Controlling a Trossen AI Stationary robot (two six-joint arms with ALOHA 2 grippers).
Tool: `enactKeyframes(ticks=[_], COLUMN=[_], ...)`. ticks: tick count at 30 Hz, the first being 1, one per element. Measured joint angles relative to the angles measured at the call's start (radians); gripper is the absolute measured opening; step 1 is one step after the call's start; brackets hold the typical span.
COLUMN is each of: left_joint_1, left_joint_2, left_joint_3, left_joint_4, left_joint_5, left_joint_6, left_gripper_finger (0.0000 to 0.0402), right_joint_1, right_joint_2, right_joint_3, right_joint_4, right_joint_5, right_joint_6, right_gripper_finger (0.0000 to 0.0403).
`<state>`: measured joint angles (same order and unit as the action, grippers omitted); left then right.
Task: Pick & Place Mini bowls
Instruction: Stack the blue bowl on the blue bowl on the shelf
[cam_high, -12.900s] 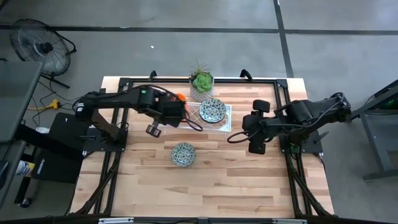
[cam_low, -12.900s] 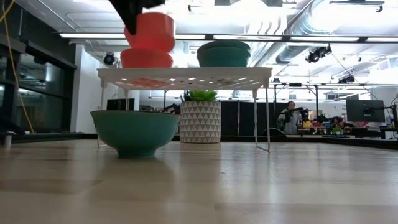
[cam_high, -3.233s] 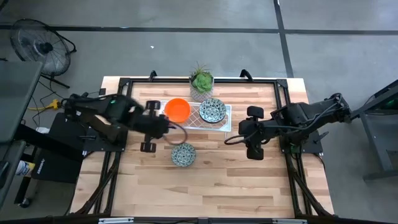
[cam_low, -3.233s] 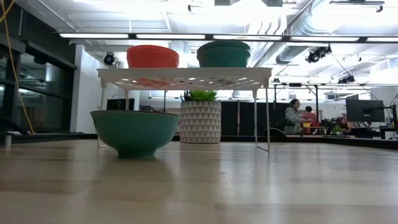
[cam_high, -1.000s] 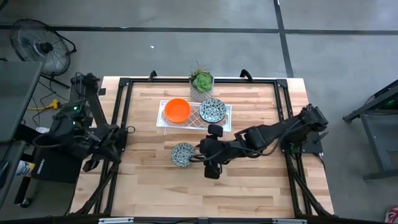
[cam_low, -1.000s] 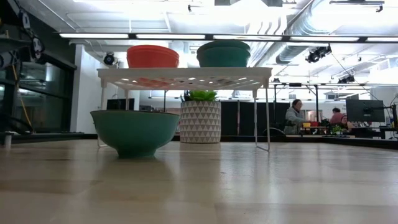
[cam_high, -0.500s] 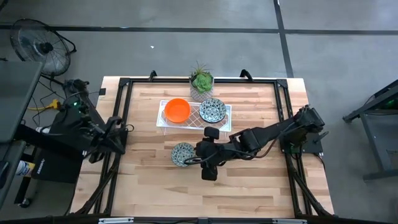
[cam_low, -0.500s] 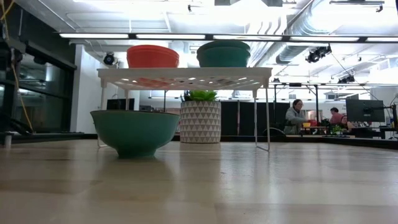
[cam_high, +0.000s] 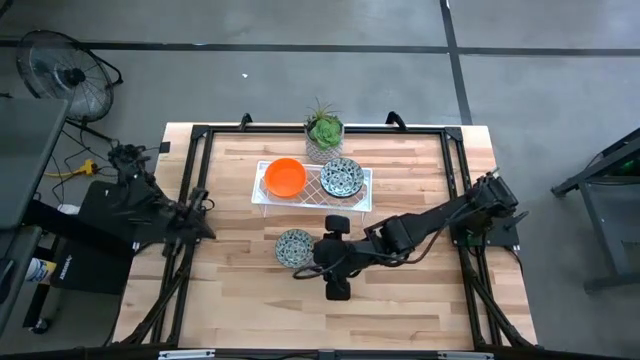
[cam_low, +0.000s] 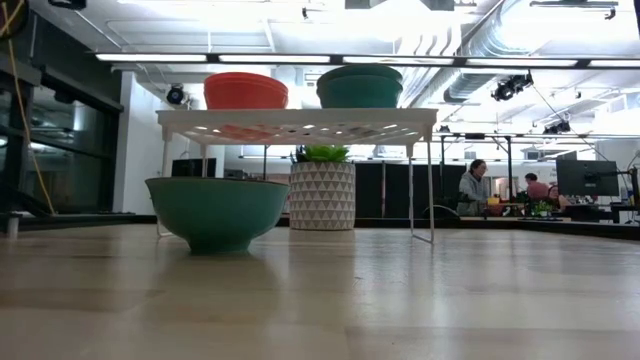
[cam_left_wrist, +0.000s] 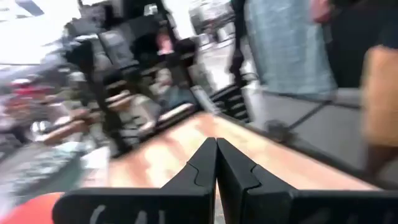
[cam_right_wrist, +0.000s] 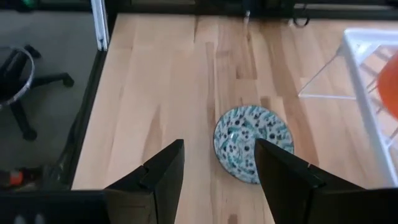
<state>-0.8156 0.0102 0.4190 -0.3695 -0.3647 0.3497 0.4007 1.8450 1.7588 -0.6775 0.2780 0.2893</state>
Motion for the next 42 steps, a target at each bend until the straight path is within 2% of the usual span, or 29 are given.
enactKeyframes(ticks=[2, 7, 10, 17, 24, 31, 35, 42], left_joint_1=[-0.001, -0.001, -0.001, -0.002, -0.002, -0.002, -0.002, -0.001], left_joint_2=[-0.005, -0.002, -0.006, -0.005, -0.004, -0.003, -0.004, 0.003], left_joint_3=[-0.024, -0.071, -0.082, -0.143, -0.200, -0.263, -0.314, -0.319], left_joint_4=[0.010, 0.010, 0.011, -0.047, -0.076, -0.038, 0.103, 0.131], left_joint_5=[0.044, 0.050, 0.144, 0.278, 0.296, 0.261, 0.196, 0.061], left_joint_6=[-0.035, -0.041, -0.093, -0.124, -0.127, -0.125, -0.096, -0.014], left_gripper_finger=[0.0000, 0.0000, 0.0000, 0.0000, 0.0000, 0.0000, 0.0000, 0.0000], right_joint_1=[0.000, 0.001, 0.006, 0.002, -0.031, -0.062, -0.081, -0.107], right_joint_2=[0.021, 0.092, 0.114, 0.116, 0.169, 0.223, 0.230, 0.232], right_joint_3=[0.000, 0.000, 0.000, 0.000, 0.000, 0.000, 0.000, 0.000], right_joint_4=[0.002, 0.000, 0.002, -0.007, -0.014, -0.005, -0.003, -0.022], right_joint_5=[-0.020, -0.067, -0.068, 0.016, -0.076, -0.100, -0.108, -0.166], right_joint_6=[-0.003, -0.034, -0.082, -0.227, -0.341, -0.494, -0.522, -0.597], right_gripper_finger=[0.0184, 0.0184, 0.0184, 0.0184, 0.0184, 0.0184, 0.0184, 0.0184])
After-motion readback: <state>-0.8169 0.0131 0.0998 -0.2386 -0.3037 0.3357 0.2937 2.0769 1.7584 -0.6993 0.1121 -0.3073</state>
